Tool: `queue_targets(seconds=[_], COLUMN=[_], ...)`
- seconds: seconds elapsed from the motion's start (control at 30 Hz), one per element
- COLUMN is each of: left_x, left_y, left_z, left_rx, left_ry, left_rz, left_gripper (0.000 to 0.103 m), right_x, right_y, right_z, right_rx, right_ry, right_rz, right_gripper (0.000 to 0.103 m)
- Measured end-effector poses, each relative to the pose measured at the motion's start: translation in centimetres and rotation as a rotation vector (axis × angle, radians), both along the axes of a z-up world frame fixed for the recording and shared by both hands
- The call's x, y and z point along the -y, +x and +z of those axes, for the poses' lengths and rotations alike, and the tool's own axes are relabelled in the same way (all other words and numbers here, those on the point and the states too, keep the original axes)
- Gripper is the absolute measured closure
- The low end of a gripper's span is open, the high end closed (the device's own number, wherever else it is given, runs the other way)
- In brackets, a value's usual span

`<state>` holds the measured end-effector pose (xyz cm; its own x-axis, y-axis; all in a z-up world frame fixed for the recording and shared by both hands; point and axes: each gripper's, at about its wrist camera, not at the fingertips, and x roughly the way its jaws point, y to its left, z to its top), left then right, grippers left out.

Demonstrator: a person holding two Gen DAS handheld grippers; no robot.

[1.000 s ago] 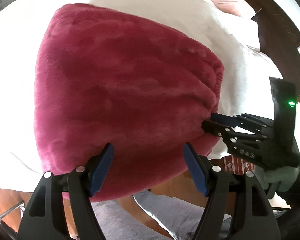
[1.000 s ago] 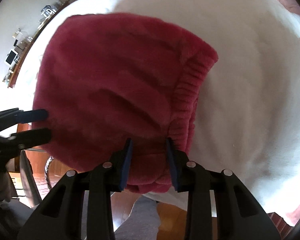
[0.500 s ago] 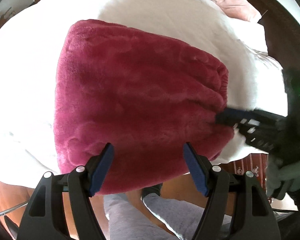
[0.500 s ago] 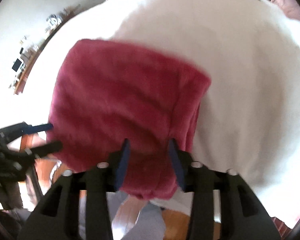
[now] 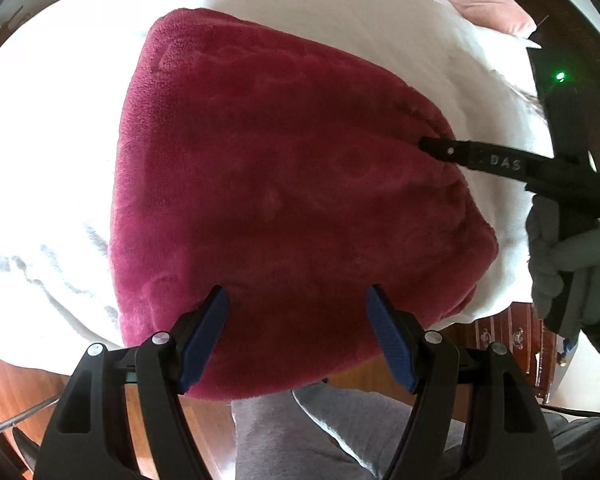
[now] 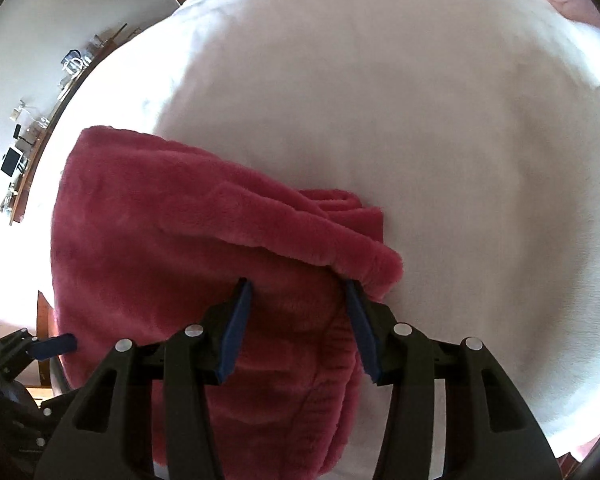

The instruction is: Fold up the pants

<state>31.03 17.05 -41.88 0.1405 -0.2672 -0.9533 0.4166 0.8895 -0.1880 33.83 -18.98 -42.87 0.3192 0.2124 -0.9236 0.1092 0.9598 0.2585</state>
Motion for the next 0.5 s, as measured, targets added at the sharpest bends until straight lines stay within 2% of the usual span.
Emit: queue_targets(seconds=[0.2,0.33,0.4,0.47,0.5], left_x=[0.3,0.5,0.6,1.0,1.1], left_y=[0.9,1.4,1.9,1.9,1.9], left_z=[0.7,2.1,3.3,4.2,4.9], left_rx=[0.001,0.052,0.097,0.137,0.166], left_ry=[-0.003,-0.006,0.0,0.012,0.015], left_rz=[-0.035,-0.016,-0.001,0.007,0.01], left_gripper=[0.032,0.032,0.03,0.022,0.021], right_x=[0.7,-0.2,-0.1,0.0,0.2], right_y=[0.2,-0.6,-1.9,-3.3,-3.9], right_z=[-0.7,1.7,3.3,5.0,5.7], right_rx=[-0.013,0.019,0.05,0.092,0.107], right_ry=[0.021,0.007,0.007,0.0,0.004], right_rz=[0.0,0.013,0.016,0.004,-0.001], right_gripper=[0.054,0.053,0.048,0.034,0.033])
